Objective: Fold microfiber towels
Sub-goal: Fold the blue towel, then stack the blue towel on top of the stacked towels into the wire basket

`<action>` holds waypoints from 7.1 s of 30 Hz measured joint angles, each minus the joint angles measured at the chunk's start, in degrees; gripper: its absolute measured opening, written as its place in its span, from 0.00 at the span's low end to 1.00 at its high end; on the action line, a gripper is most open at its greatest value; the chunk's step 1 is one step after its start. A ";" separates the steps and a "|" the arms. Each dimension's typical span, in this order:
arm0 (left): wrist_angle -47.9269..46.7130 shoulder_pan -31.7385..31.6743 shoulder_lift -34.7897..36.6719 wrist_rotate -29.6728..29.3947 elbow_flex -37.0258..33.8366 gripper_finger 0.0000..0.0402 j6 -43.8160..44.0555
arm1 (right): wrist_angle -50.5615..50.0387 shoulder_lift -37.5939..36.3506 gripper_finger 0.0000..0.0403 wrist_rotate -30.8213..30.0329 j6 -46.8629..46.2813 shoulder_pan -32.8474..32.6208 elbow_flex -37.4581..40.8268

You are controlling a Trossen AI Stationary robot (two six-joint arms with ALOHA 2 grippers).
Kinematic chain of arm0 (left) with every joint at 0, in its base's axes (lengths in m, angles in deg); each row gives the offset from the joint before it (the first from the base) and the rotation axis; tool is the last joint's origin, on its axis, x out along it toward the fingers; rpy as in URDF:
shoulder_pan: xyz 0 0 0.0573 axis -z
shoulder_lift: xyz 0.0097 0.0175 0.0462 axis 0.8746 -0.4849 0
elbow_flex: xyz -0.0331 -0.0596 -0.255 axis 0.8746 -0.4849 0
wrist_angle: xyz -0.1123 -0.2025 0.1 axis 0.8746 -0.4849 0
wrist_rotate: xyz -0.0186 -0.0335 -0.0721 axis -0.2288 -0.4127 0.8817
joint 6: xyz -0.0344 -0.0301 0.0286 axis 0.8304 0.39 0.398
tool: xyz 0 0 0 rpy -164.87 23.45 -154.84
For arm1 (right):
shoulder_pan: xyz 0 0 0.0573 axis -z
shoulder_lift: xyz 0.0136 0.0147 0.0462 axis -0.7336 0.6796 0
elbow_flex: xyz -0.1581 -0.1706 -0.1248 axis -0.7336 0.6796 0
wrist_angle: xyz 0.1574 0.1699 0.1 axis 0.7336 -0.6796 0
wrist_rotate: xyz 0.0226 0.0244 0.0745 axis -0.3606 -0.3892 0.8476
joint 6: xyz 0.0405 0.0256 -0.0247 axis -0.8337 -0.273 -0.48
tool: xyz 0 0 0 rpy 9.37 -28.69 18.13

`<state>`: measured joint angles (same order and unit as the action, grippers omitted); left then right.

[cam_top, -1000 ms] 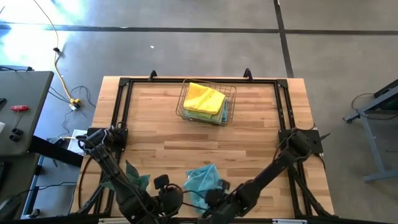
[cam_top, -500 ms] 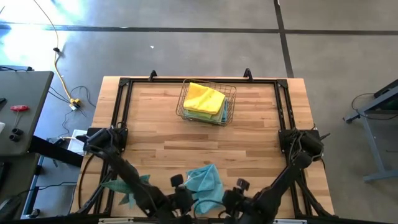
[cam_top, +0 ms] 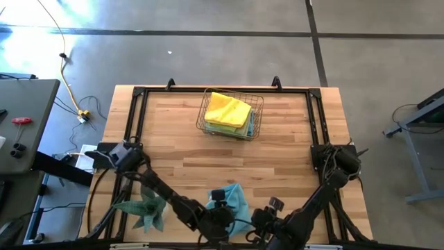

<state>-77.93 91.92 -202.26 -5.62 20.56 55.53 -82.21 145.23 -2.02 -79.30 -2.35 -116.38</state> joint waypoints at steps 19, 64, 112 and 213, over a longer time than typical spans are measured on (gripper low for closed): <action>-4.96 -1.17 -1.45 -1.54 0.01 0.27 -10.58 | -2.39 0.00 0.41 0.91 -1.52 0.00 0.00; -29.07 3.90 1.98 0.71 0.08 0.00 48.53 | 0.16 0.78 0.41 -4.67 -3.37 2.14 0.02; -43.23 1.35 2.63 9.19 0.40 0.10 79.29 | 4.49 2.36 0.41 -5.37 -3.21 2.86 0.02; -32.98 -2.99 2.50 22.08 6.59 0.29 9.81 | 6.55 -32.95 0.41 18.07 12.90 18.92 33.03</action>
<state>-110.91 88.93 -199.76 16.46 27.16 65.34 -75.66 112.28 16.06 -66.40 16.57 -83.35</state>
